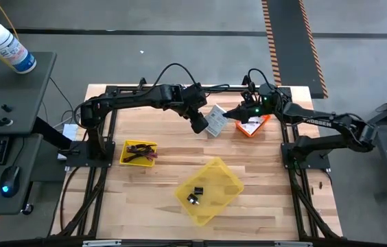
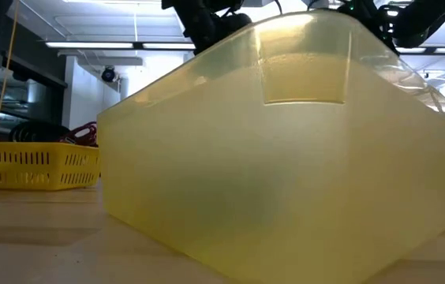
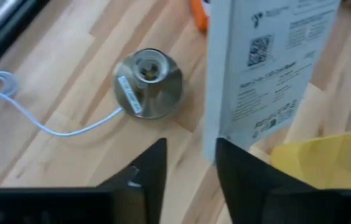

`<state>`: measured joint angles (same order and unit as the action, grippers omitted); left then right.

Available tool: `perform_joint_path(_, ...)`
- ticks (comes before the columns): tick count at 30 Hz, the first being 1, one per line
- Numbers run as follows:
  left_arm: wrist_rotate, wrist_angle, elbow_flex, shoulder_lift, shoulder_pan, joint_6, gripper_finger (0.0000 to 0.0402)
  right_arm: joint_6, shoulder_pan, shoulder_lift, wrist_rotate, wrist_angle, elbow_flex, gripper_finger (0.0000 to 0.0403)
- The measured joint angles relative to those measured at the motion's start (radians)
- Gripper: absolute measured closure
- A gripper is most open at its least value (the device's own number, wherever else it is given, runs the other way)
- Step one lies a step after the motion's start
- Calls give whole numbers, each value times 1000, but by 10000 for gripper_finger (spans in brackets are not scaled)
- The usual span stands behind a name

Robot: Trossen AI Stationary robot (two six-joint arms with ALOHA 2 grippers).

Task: Pick and place items into bin
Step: Put the white card reader box into the orange bin

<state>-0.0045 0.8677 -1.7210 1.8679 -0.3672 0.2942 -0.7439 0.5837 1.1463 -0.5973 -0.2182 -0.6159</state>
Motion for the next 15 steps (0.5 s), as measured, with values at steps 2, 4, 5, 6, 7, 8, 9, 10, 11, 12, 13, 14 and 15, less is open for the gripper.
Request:
perform_joint_path(2,-32,4,0,0,0,-2,254,17,12,-4,-2,25,0,356)
perform_joint_path(4,-54,13,0,0,0,-2,226,29,25,-9,-3,45,0,358)
perform_joint_path(5,-62,20,0,0,0,-2,212,35,33,-11,-7,51,0,359)
perform_joint_path(6,-69,28,0,0,0,-2,198,38,43,-14,-16,56,0,358)
perform_joint_path(7,-70,36,0,0,0,-2,185,41,54,-19,-25,65,0,357)
perform_joint_path(8,-71,45,0,0,0,-2,173,45,66,-24,-36,71,0,354)
perform_joint_path(9,-71,52,0,0,-1,-2,161,46,81,-30,-48,78,0,353)
perform_joint_path(10,-74,59,0,0,-1,-2,151,49,97,-39,-59,92,0,352)
perform_joint_path(11,-80,67,0,0,-1,-2,141,54,114,-49,-68,109,0,352)
perform_joint_path(12,-89,75,0,0,-1,-2,133,63,132,-60,-76,125,0,353)
perform_joint_path(13,-98,83,0,0,0,-2,126,72,151,-73,-88,143,0,355)
perform_joint_path(14,-101,89,0,0,0,-2,120,79,171,-86,-102,161,0,357)
perform_joint_path(15,-101,93,0,0,0,-2,116,87,192,-99,-119,182,0,358)
